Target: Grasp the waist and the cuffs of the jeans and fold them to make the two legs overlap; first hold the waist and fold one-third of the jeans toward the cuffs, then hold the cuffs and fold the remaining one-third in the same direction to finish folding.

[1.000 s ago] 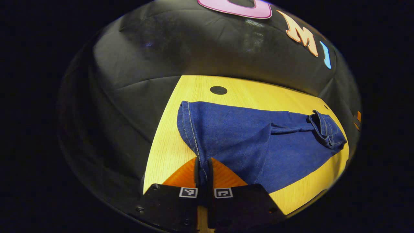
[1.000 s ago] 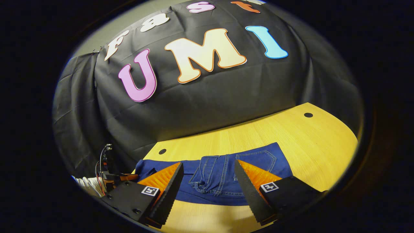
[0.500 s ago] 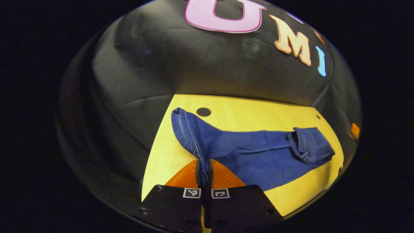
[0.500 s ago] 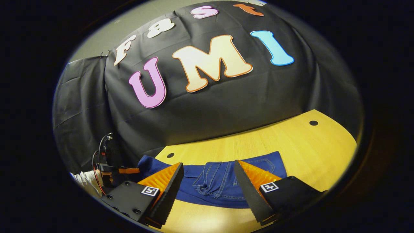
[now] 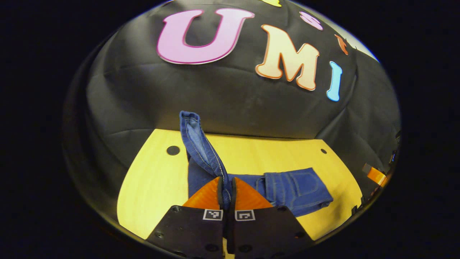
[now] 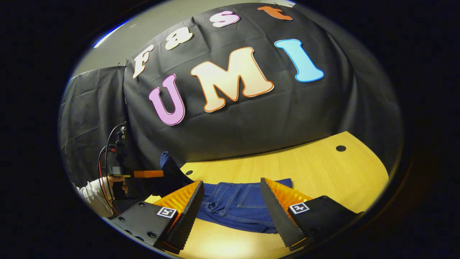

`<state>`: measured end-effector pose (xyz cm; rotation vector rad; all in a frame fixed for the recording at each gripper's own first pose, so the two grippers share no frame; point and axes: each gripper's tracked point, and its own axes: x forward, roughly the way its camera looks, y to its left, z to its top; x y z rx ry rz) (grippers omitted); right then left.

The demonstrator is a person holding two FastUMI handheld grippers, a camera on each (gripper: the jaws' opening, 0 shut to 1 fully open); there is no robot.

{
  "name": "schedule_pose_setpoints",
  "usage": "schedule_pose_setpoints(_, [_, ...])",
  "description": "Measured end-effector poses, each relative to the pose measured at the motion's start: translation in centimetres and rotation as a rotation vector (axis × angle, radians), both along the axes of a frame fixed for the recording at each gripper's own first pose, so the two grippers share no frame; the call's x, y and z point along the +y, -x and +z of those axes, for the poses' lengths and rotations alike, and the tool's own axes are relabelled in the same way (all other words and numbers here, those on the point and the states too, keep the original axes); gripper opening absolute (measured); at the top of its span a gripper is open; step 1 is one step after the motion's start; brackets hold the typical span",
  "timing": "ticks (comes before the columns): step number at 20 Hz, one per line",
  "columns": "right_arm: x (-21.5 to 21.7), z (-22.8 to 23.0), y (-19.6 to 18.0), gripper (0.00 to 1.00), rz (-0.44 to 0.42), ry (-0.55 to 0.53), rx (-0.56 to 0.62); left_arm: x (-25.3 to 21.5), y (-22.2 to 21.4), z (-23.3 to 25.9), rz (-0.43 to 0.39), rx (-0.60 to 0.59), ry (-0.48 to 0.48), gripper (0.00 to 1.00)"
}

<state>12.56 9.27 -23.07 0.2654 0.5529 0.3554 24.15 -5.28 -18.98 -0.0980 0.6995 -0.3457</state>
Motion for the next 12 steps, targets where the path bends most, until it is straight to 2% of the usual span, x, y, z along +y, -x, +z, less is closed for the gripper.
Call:
schedule_pose_setpoints(7, [-9.8,1.0,-1.3,0.98,-0.072,-0.015,-0.014,-13.9,0.5,0.4,-0.07,-0.055,0.029,0.0])
schedule_pose_setpoints(9, [-12.8,0.9,-1.2,0.98,-0.111,0.004,-0.02,-17.6,1.1,-1.4,-0.09,-0.044,0.027,0.0])
schedule_pose_setpoints(12, [-17.1,1.1,-0.6,0.98,-0.165,0.049,-0.029,-21.2,2.8,-6.1,-0.071,0.023,0.021,0.0])
